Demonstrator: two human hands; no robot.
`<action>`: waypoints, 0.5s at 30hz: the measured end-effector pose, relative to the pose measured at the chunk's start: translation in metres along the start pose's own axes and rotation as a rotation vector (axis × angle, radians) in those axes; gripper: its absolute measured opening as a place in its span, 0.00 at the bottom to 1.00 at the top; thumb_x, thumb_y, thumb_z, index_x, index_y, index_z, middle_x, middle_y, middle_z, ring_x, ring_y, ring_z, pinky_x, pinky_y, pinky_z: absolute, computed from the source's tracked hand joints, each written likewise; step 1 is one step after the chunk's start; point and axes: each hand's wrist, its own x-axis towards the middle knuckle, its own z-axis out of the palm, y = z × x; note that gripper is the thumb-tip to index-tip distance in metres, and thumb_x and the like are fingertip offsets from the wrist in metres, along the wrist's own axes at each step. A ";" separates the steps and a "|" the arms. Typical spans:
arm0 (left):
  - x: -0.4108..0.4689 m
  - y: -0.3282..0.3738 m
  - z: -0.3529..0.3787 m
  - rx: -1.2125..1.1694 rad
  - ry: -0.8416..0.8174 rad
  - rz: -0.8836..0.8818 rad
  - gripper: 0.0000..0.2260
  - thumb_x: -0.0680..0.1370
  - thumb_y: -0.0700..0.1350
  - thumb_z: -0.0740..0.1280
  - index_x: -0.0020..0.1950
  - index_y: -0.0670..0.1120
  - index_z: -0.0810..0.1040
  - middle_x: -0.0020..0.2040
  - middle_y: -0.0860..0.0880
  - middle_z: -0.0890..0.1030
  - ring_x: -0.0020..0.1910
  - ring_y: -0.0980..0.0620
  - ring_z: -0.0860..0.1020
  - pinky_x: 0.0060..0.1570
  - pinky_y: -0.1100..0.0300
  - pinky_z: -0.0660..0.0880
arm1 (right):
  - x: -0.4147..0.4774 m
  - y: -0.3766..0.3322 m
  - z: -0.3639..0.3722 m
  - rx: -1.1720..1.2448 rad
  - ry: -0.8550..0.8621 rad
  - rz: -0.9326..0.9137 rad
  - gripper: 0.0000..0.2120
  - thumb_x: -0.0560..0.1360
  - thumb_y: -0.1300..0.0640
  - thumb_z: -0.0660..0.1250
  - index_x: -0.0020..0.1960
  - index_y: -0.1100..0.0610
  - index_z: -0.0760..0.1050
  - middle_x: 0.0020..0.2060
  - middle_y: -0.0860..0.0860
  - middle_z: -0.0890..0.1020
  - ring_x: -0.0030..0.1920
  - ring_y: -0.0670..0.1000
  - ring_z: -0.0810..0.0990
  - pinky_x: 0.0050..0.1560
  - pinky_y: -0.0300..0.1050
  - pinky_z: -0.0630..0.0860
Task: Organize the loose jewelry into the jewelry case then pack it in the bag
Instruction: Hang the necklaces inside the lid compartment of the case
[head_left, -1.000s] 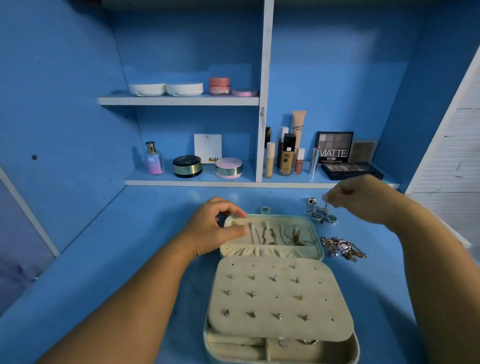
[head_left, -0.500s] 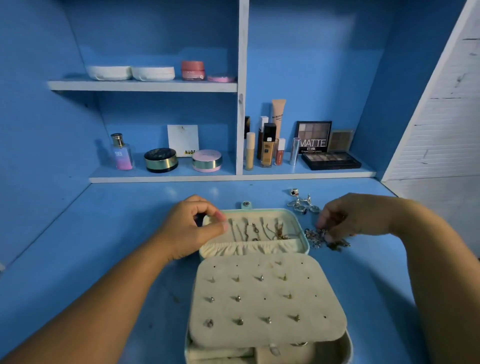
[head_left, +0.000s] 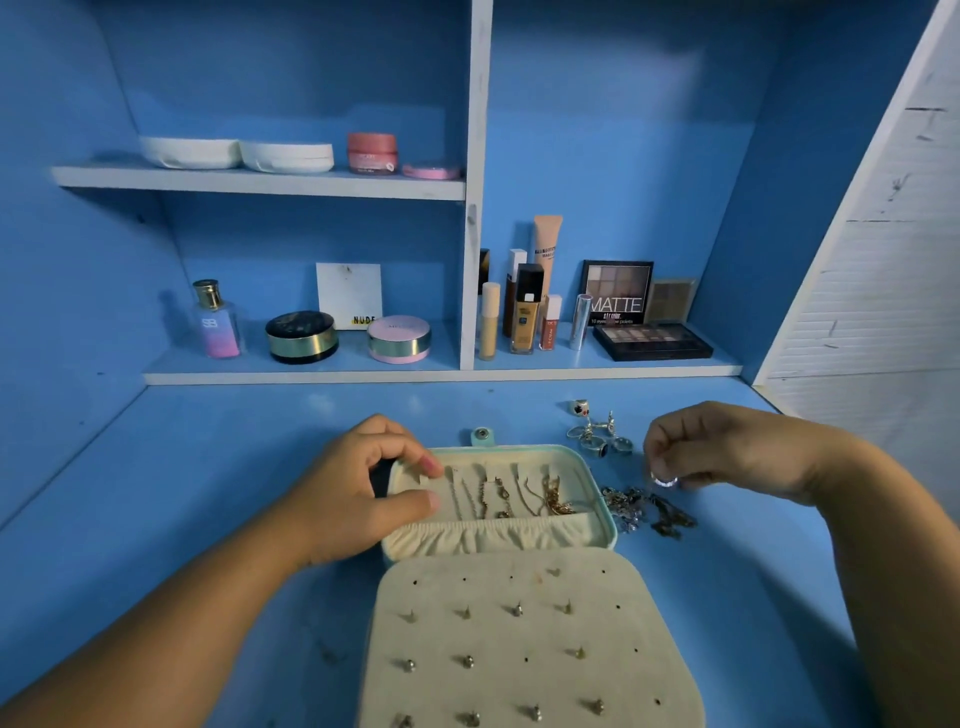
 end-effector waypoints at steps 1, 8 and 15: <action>0.000 0.001 0.000 -0.002 -0.002 -0.003 0.15 0.59 0.60 0.71 0.45 0.59 0.83 0.48 0.57 0.77 0.48 0.57 0.79 0.53 0.61 0.73 | -0.001 -0.002 0.000 0.078 0.001 -0.023 0.03 0.65 0.57 0.68 0.37 0.56 0.78 0.34 0.53 0.80 0.37 0.50 0.76 0.46 0.43 0.72; -0.003 0.007 0.001 0.045 -0.009 -0.026 0.16 0.60 0.61 0.70 0.46 0.61 0.82 0.48 0.59 0.75 0.49 0.58 0.78 0.54 0.59 0.74 | -0.002 -0.028 0.018 0.506 0.007 -0.395 0.14 0.62 0.49 0.79 0.39 0.55 0.78 0.34 0.55 0.79 0.34 0.50 0.76 0.38 0.39 0.74; -0.009 0.026 0.009 0.046 0.135 0.105 0.15 0.67 0.60 0.68 0.49 0.55 0.82 0.51 0.60 0.75 0.59 0.57 0.75 0.63 0.57 0.70 | 0.011 -0.058 0.082 0.657 0.138 -0.537 0.09 0.69 0.55 0.69 0.45 0.59 0.74 0.40 0.57 0.84 0.37 0.51 0.79 0.40 0.40 0.77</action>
